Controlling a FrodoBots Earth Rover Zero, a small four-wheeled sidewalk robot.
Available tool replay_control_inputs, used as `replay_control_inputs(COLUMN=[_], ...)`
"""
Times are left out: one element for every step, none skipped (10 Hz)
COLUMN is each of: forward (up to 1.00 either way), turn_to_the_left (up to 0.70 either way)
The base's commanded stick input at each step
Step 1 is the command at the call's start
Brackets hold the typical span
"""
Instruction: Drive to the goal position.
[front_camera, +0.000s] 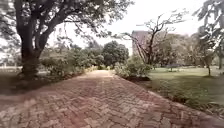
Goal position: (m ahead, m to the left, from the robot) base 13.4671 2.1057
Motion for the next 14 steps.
replay_control_inputs(forward=[0.70, 0.70, 0.70, 0.70, 0.70, 0.70, 0.70, 0.70, 0.70, 0.70, 0.70, 0.70, 0.70, 0.70], turn_to_the_left=[0.00, 0.00, 0.00, 0.00, 0.00, 0.22, 0.33, 0.35, 0.35, 0.35, 0.35, 0.35, 0.35, 0.00])
